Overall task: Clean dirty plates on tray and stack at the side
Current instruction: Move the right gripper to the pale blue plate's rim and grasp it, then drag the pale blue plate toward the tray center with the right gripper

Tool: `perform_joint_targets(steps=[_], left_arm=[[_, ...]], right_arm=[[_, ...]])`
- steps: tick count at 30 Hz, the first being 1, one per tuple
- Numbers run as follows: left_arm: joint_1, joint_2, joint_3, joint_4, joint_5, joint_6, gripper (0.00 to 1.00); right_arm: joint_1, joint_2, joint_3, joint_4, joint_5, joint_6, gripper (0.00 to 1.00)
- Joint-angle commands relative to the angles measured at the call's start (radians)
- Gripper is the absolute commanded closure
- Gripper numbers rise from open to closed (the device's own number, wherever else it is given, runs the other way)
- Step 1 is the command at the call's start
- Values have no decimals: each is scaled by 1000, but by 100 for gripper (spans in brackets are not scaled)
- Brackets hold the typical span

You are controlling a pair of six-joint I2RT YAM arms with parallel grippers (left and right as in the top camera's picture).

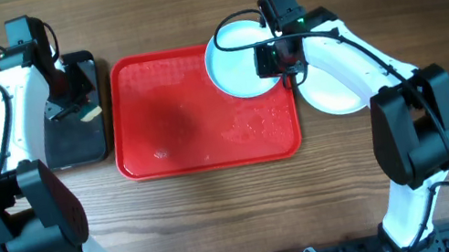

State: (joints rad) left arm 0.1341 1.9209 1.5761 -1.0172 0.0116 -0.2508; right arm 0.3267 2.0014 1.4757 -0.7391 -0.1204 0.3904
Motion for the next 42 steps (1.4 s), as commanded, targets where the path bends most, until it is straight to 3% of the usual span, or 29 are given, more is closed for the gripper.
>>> perform_joint_targets(steps=[1, 4, 9, 29, 42], left_arm=[[3, 11, -5, 3, -13, -19, 96], [3, 11, -5, 3, -13, -19, 96], [3, 11, -5, 3, -13, -19, 96], [3, 11, -5, 7, -13, -19, 96], [3, 11, -5, 11, -13, -19, 96]], right_arm=[[21, 32, 1, -24, -29, 31, 67], [34, 50, 1, -55, -8, 95, 68], [35, 52, 2, -99, 12, 198, 82], [35, 94, 1, -90, 73, 237, 73], [98, 97, 2, -80, -115, -32, 78]])
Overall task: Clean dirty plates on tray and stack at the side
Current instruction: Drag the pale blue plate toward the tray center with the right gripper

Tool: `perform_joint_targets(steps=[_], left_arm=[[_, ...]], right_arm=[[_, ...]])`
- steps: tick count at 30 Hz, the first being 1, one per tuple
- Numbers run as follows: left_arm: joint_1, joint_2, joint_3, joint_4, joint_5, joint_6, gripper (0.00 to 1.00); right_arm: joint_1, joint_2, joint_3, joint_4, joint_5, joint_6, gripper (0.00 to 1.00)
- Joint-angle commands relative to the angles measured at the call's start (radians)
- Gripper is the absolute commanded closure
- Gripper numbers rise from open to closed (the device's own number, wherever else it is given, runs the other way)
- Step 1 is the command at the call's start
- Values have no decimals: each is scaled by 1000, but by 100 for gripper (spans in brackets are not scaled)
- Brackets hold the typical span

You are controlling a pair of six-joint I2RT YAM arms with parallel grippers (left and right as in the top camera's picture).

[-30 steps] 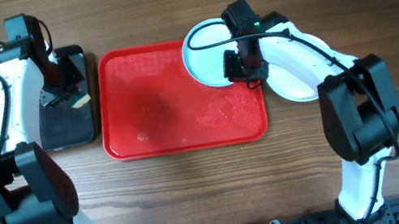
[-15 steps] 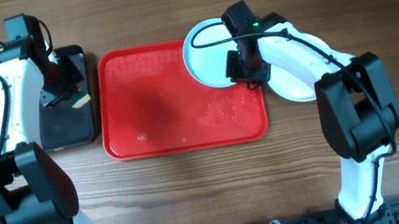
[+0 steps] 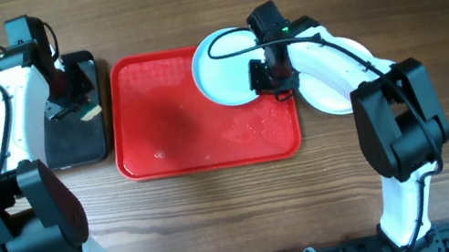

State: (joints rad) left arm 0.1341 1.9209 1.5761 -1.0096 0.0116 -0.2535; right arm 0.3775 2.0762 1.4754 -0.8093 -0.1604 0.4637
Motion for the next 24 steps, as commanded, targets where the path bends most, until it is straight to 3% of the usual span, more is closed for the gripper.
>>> perform_joint_targets(steps=[1, 9, 14, 18, 24], left_arm=[[3, 11, -5, 4, -13, -17, 96], [3, 11, -5, 3, -13, -17, 96], [3, 11, -5, 3, -13, -17, 96], [3, 11, -5, 3, -13, -17, 96], [3, 11, -5, 3, -8, -17, 96]], right_arm=[[66, 22, 2, -16, -96, -122, 78], [147, 22, 3, -45, -189, -121, 78], [137, 22, 30, -33, -145, -120, 75], [112, 23, 39, 42, -114, -108, 65], [77, 73, 37, 138, -69, -68, 65]])
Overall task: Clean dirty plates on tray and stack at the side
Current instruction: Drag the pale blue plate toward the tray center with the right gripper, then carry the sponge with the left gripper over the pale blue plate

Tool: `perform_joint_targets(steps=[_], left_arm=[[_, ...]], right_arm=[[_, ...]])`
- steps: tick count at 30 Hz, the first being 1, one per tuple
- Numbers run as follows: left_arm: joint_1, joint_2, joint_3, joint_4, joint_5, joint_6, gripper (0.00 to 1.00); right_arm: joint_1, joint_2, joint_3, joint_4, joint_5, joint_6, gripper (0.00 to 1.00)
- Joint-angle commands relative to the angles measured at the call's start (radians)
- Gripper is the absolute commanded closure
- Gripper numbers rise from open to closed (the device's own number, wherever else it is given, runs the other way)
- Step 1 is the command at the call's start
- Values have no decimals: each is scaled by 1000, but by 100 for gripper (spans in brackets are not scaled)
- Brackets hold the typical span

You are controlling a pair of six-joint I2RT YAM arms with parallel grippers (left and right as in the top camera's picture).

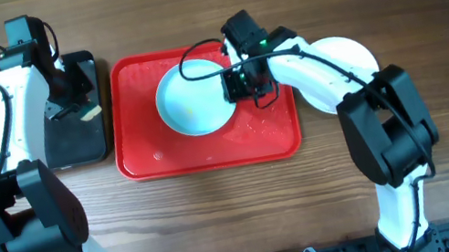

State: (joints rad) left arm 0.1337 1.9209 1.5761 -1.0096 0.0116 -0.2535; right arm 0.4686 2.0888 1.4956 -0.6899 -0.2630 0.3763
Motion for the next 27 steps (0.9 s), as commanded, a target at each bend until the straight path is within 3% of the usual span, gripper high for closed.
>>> perform_joint_targets(steps=[1, 5, 20, 24, 27], left_arm=[[3, 11, -5, 4, -3, -17, 96], [-1, 11, -5, 4, 6, -17, 96], [-85, 11, -5, 7, 21, -25, 96], [-121, 11, -5, 8, 21, -25, 96], [-146, 11, -5, 8, 21, -25, 96]], right_arm=[[-14, 72, 17, 23, 31, 19, 66], [-14, 108, 17, 60, 0, 30, 74], [-14, 111, 17, 116, 1, 50, 85], [-14, 111, 17, 114, 1, 58, 95], [-14, 111, 17, 106, 0, 73, 96]])
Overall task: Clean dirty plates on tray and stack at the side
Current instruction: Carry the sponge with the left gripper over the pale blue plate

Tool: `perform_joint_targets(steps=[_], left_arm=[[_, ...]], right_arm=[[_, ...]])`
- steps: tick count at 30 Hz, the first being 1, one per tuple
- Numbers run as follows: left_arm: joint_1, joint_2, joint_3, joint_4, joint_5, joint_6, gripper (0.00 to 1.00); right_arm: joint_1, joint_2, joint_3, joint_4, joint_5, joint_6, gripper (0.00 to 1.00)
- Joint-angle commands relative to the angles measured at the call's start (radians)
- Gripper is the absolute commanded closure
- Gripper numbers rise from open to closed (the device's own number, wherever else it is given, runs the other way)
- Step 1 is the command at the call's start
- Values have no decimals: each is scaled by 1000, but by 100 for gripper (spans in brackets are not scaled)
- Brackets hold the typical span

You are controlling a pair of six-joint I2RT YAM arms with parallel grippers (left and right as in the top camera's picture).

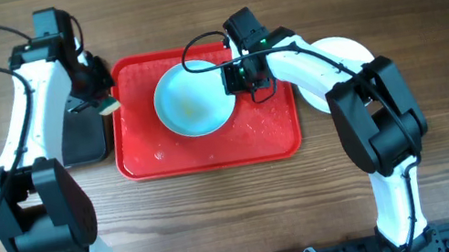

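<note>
A pale plate (pixel 191 104) with a yellowish smear lies in the middle of the red tray (pixel 176 153). My right gripper (pixel 237 77) is at the plate's right rim, shut on it. At the tray's left edge my left gripper (pixel 99 97) is shut on a sponge (pixel 108 107), a short way left of the plate. Only the overhead view is given.
A black tray (pixel 84 143) sits on the table left of the red tray, partly under the left arm. A white plate (pixel 349 53) rests on the table to the right, half hidden by the right arm. Wet specks dot the red tray's front.
My left arm has moved right, from over the black tray to the red tray's left edge, with the sponge in its gripper. The plate and right gripper have hardly shifted.
My right gripper held the plate over the tray's back right corner, next to the white plate on the table. Then the plate was further left, then in the tray's middle. The left gripper stayed over the black tray and now is at the red tray.
</note>
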State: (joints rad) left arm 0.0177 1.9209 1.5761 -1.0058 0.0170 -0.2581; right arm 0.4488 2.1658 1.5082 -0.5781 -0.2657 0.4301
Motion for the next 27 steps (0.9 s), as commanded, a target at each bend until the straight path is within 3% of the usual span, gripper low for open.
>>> perform_joint_targets(steps=[1, 16, 21, 27], left_arm=[[-40, 11, -5, 5, 16, -20, 96], [-158, 117, -5, 34, 50, -37, 96], [-220, 171, -5, 68, 72, 70, 96], [-273, 195, -5, 108, 72, 87, 96]], right_arm=[[6, 34, 5, -8, 1, 20, 96], [13, 35, 5, -73, -73, 51, 96], [16, 36, -3, -69, -72, 51, 96], [16, 36, -11, -58, -73, 52, 96]])
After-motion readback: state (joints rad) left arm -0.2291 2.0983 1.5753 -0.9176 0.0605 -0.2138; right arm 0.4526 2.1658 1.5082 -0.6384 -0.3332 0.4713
